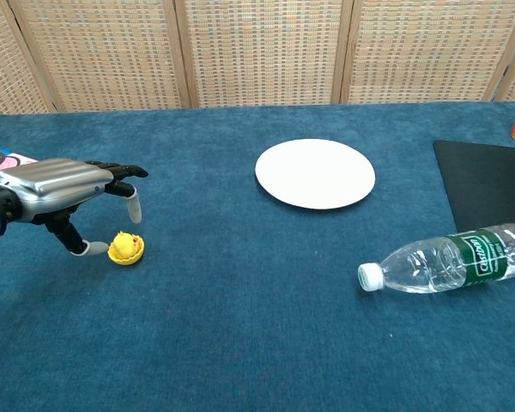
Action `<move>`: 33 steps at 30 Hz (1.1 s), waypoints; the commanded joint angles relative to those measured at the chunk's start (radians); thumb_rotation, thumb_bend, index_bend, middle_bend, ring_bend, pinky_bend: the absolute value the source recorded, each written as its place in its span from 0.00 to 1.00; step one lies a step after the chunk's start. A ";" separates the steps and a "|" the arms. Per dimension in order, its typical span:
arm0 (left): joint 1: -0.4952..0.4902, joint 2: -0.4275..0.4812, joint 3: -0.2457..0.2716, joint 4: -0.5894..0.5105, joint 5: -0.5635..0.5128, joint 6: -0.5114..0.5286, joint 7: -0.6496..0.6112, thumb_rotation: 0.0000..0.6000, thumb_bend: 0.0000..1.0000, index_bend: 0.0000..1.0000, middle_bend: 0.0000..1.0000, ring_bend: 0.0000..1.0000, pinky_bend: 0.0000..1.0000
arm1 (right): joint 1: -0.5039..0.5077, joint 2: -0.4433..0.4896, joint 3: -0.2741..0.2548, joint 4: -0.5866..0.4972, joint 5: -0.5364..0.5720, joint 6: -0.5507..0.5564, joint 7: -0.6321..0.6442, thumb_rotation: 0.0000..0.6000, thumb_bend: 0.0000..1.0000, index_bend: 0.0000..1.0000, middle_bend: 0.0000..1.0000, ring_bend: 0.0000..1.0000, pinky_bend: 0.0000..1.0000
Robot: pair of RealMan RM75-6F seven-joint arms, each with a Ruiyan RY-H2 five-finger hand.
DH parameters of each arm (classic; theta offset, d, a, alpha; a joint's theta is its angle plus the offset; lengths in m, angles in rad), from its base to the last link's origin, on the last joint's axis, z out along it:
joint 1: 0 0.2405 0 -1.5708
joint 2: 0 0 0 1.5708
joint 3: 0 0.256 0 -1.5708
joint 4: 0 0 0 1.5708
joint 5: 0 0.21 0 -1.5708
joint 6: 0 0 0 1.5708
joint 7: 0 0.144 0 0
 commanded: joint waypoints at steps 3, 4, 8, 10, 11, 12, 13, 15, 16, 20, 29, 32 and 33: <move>0.012 0.030 -0.007 -0.041 -0.002 0.024 -0.036 1.00 0.33 0.29 0.00 0.00 0.03 | 0.001 0.000 0.000 0.001 0.001 -0.002 0.001 1.00 0.00 0.08 0.00 0.00 0.01; 0.018 0.038 -0.009 -0.052 0.007 0.041 -0.045 1.00 0.33 0.28 0.00 0.00 0.03 | 0.000 0.000 0.000 0.001 0.001 -0.001 0.002 1.00 0.00 0.08 0.00 0.00 0.01; 0.064 0.078 -0.008 -0.110 0.075 0.152 -0.086 1.00 0.33 0.21 0.00 0.00 0.00 | 0.001 0.001 0.001 0.001 0.003 -0.001 0.004 1.00 0.00 0.08 0.00 0.00 0.01; 0.089 0.093 0.000 -0.133 0.107 0.201 -0.102 1.00 0.32 0.18 0.00 0.00 0.00 | 0.001 0.000 0.002 0.002 0.003 -0.001 0.004 1.00 0.00 0.08 0.00 0.00 0.01; 0.100 0.100 0.003 -0.142 0.118 0.222 -0.108 1.00 0.32 0.15 0.00 0.00 0.00 | 0.001 0.000 0.002 0.002 0.003 -0.001 0.004 1.00 0.00 0.08 0.00 0.00 0.01; 0.140 0.123 0.016 -0.178 0.152 0.295 -0.114 1.00 0.32 0.12 0.00 0.00 0.00 | 0.001 -0.001 0.002 0.003 0.003 0.000 0.003 1.00 0.00 0.08 0.00 0.00 0.01; 0.162 0.137 0.029 -0.196 0.174 0.332 -0.110 1.00 0.32 0.10 0.00 0.00 0.00 | 0.000 -0.001 0.001 0.004 0.002 0.000 0.002 1.00 0.00 0.08 0.00 0.00 0.01; 0.197 0.169 0.057 -0.231 0.208 0.380 -0.095 1.00 0.31 0.03 0.00 0.00 0.00 | 0.000 -0.002 0.000 0.003 0.000 0.003 0.001 1.00 0.00 0.08 0.00 0.00 0.01; 0.213 0.187 0.071 -0.248 0.222 0.399 -0.086 1.00 0.31 0.02 0.00 0.00 0.00 | -0.001 -0.003 0.000 0.003 -0.002 0.004 0.000 1.00 0.00 0.08 0.00 0.00 0.01; 0.291 0.243 0.121 -0.301 0.275 0.500 -0.047 1.00 0.26 0.00 0.00 0.00 0.00 | -0.001 -0.007 -0.002 0.005 -0.013 0.011 -0.005 1.00 0.00 0.08 0.00 0.00 0.01; 0.466 0.330 0.203 -0.338 0.300 0.662 -0.034 1.00 0.24 0.00 0.00 0.00 0.00 | -0.003 -0.017 -0.011 0.009 -0.040 0.027 -0.020 1.00 0.00 0.08 0.00 0.00 0.01; 0.505 0.325 0.213 -0.302 0.310 0.686 -0.064 1.00 0.24 0.00 0.00 0.00 0.00 | -0.005 -0.016 -0.014 0.007 -0.049 0.032 -0.020 1.00 0.00 0.08 0.00 0.00 0.01; 0.509 0.330 0.216 -0.293 0.315 0.683 -0.070 1.00 0.24 0.00 0.00 0.00 0.00 | -0.005 -0.016 -0.015 0.005 -0.051 0.033 -0.019 1.00 0.00 0.08 0.00 0.00 0.01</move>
